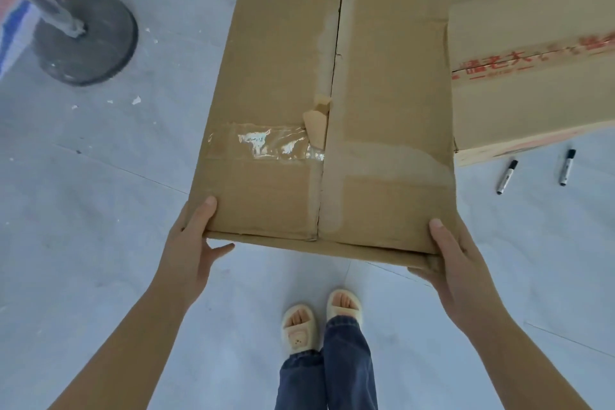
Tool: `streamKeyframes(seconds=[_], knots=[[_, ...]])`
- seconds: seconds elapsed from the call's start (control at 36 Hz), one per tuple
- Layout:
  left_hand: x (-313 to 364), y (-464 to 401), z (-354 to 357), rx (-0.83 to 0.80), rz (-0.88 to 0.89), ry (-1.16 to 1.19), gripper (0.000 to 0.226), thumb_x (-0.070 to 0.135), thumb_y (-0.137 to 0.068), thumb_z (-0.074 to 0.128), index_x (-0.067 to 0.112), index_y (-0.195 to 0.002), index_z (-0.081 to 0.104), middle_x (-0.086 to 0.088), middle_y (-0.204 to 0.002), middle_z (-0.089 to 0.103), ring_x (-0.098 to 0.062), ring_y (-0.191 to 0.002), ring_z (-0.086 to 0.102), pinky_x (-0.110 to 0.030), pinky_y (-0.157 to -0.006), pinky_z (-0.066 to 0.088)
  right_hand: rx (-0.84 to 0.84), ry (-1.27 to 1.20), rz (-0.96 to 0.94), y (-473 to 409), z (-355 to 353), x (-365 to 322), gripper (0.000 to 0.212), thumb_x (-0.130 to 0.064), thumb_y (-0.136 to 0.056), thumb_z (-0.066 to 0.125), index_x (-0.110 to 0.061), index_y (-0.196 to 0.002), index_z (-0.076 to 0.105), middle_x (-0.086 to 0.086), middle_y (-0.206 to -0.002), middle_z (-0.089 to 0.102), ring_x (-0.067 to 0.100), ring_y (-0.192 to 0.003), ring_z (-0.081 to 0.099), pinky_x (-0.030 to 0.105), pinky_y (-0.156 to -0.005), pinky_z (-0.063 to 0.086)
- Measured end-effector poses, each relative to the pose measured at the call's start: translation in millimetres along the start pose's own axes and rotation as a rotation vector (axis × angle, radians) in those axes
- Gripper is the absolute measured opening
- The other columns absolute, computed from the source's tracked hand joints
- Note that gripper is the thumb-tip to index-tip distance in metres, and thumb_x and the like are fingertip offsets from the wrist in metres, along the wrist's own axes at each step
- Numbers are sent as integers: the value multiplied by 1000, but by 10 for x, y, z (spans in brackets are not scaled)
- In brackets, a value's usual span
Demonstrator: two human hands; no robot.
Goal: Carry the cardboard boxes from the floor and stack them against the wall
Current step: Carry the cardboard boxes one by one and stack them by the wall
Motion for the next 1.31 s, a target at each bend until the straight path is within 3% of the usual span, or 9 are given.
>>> streamKeyframes(seconds=[0.14,0.33,0.39,0.5,0.58,0.81,0.94,1.14,1.31], knots=[[419,264,23,32,10,75,32,31,-94,53,28,-125,58,9,-121,65,-16,-115,60,-51,-87,52,1,34,-48,87,106,-556,22,-32,-95,52,-36,-116,59,-13,-108,66,16,-101,62,50,-84,53],[735,1059,-237,124,9,126,29,30,-92,56,27,-121,60,8,-116,67,-17,-112,60,-48,-85,53,-68,91,-24,665,238,-953,28,-47,-83,62,-36,-110,62,-7,-109,66,22,-104,60,58,-85,52],[820,1297,-343,148,15,141,29,31,-92,56,26,-120,60,7,-117,66,-17,-113,59,-48,-84,54,-88,103,-17,868,296,-1039,22,-38,-91,56,-35,-112,61,-8,-113,64,22,-110,58,60,-86,51],[956,1736,-572,201,32,182,29,30,-92,57,24,-121,59,6,-119,64,-16,-113,57,-49,-84,54,-191,157,-9,1210,448,-1193,35,-47,-85,59,-38,-119,60,-10,-116,65,18,-112,58,59,-83,53],[967,2046,-749,262,43,222,24,31,-92,57,27,-116,59,7,-119,62,-16,-114,55,-51,-88,52,-241,209,-4,1400,583,-1281,29,-34,-95,52,-34,-123,58,-8,-117,64,17,-109,58,60,-84,52],[652,2936,-1184,504,95,393,39,35,-91,58,25,-129,53,5,-126,58,-19,-116,53,-52,-86,54,-468,384,-34,1847,1041,-1461,10,-31,-97,50,-30,-99,61,-5,-101,63,15,-87,61,46,-63,57],[389,3516,-1477,655,130,520,40,36,-91,58,25,-129,53,4,-125,57,-19,-113,54,-52,-83,55,-651,479,-64,2219,1423,-1452,11,-30,-97,51,-32,-102,61,-11,-105,64,14,-101,60,59,-84,52],[-104,4377,-1880,891,146,747,39,35,-90,59,22,-126,53,1,-124,57,-24,-116,53,-52,-81,55,-928,697,-127,2905,1965,-1180,21,-34,-97,49,-35,-115,60,-12,-112,67,16,-106,62,63,-83,51],[-580,5239,-2358,1059,187,884,29,33,-91,59,22,-117,54,6,-111,59,-23,-112,53,-47,-74,56,-1120,852,-160,3753,2394,-661,16,-36,-97,49,-39,-107,62,-8,-109,65,18,-101,62,47,-66,55]])
Point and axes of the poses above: each hand's wrist, its own y-axis away from the middle knuckle, its own z-axis out of the palm, x = y × z, the point moved 3 cm from there along -y, towards the middle knuckle
